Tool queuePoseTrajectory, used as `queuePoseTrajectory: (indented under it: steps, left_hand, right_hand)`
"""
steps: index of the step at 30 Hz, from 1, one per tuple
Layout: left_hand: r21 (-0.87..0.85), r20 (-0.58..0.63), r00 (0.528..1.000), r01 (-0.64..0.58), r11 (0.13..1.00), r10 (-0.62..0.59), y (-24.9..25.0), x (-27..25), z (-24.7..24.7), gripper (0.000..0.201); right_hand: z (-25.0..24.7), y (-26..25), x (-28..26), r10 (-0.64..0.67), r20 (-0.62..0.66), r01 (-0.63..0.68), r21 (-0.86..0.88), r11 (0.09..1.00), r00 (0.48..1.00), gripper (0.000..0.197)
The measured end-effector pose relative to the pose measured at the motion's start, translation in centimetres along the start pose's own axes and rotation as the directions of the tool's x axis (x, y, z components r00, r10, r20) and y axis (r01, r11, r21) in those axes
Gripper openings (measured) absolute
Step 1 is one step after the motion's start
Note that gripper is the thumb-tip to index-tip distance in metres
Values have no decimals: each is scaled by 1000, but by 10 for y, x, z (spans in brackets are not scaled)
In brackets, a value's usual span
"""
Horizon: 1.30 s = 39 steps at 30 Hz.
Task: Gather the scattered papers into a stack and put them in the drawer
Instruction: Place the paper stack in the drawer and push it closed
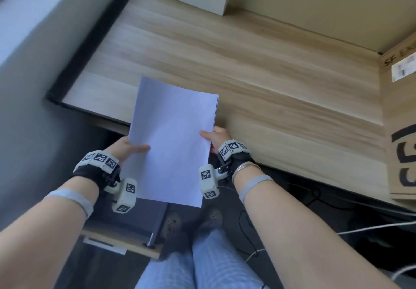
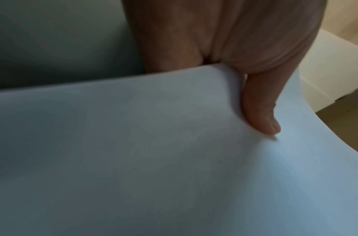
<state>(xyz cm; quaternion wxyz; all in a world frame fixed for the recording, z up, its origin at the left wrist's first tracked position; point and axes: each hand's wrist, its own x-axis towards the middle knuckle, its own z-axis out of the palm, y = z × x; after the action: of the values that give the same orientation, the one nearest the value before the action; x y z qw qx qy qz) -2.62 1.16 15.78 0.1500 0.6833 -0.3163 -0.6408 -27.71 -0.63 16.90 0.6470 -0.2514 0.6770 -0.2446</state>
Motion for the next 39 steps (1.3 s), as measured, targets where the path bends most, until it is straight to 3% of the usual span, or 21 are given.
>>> queuePoseTrajectory:
  steps: [4,10,13,17,24,28,34,39]
  left_hand:
    - [-41,-26,999,30,999,-31,-42,-12,-46,14]
    - [-70,-81,990,111,991,-116,-107,-29,-96,18]
    - [-69,-83,982,162,984,-167,-128,-34,-107,22]
    - [1,-93,968,232,973,-231,-147,-30,-115,20]
    - [271,-99,950,313,910,-297,-170,14,-114,52]
    - [377,-133,935,354,856,-329,-179,44,-105,57]
    - [391,-144,936,352,851,-321,-188,95,-93,63]
    - [397,-177,943,331,856,-282,-185,134,-75,60]
  right_hand:
    - [48,20,-6,91,98,-92,7,996,991,21]
    - [109,59,-11,132,228,-125,-45,991,965,11]
    - [130,82,-8,168,241,-147,-103,984,956,29]
    - [145,111,2,242,258,-196,-191,962,936,32]
    - [160,160,43,320,150,-280,-238,930,936,27]
    - [168,198,74,332,82,-302,-258,918,940,18]
    - [170,195,82,243,-12,-241,-194,951,970,73]
    - [168,182,85,165,-84,-176,-147,973,983,62]
